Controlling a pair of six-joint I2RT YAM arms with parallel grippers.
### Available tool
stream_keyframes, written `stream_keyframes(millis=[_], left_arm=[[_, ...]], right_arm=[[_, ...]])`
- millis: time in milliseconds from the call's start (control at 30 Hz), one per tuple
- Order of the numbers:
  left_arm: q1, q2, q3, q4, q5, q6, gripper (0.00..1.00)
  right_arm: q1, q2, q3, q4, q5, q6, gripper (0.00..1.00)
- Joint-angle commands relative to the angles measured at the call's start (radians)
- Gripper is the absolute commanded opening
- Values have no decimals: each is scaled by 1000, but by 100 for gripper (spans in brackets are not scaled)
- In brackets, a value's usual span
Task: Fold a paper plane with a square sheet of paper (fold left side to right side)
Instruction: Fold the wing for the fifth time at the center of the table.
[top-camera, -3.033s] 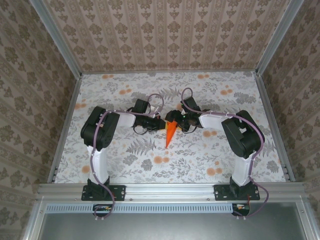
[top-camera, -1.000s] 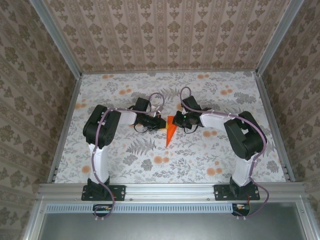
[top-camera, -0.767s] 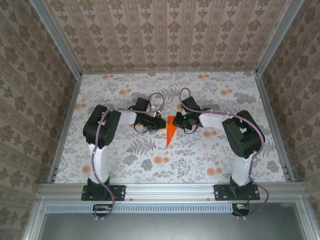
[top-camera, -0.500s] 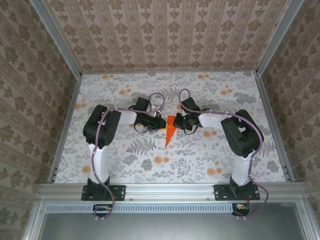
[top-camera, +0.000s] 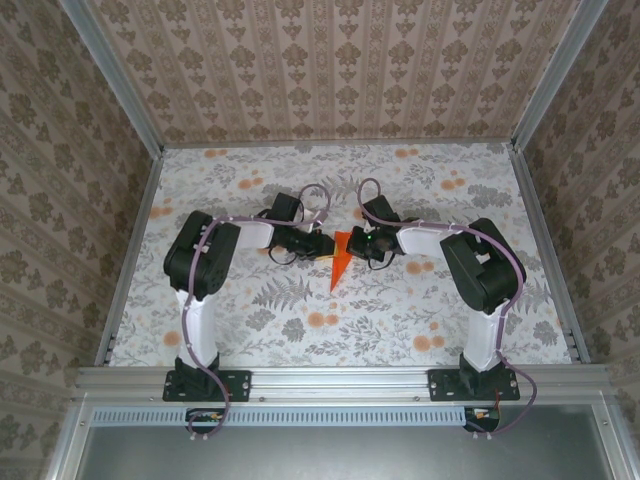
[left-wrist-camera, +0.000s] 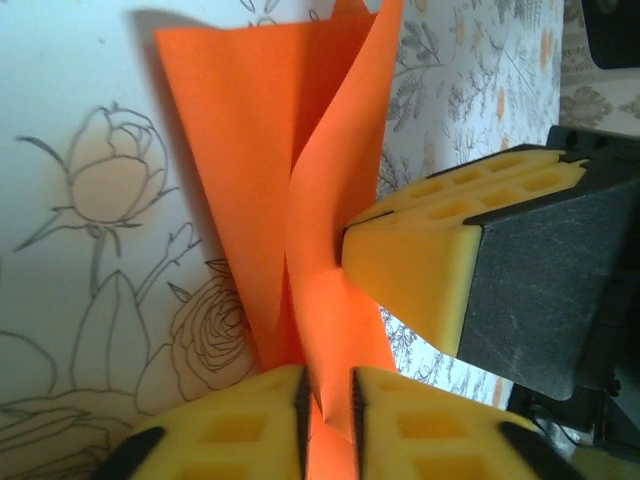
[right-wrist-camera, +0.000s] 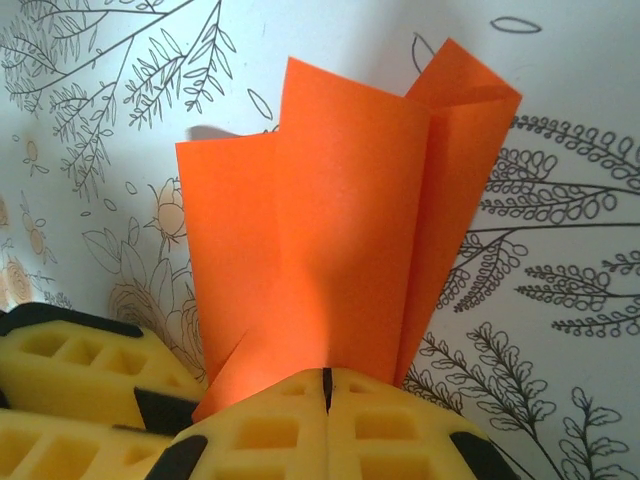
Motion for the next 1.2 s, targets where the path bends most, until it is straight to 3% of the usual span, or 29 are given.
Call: stream_keyframes(millis=[0,233,433,700,1167], left_arm=[[11,-93,-28,-55,-74,30,28],[-29,-243,-130,-57,-39,-5,27],[-123,-261,-197,71,26,-130,26],[-172,-211,-166,73,0,-144,26],[-184,-148,-101,-75,-135,-46,27]], right_arm=[[-4,40,-42,-52,28,12,1],[-3,41,-35,-49,14,3,0],[-3,47,-35,-44,9,3,0],[-2,51,-30,-47,3,2,0],[0,51,-25,-58,6,-5,0]])
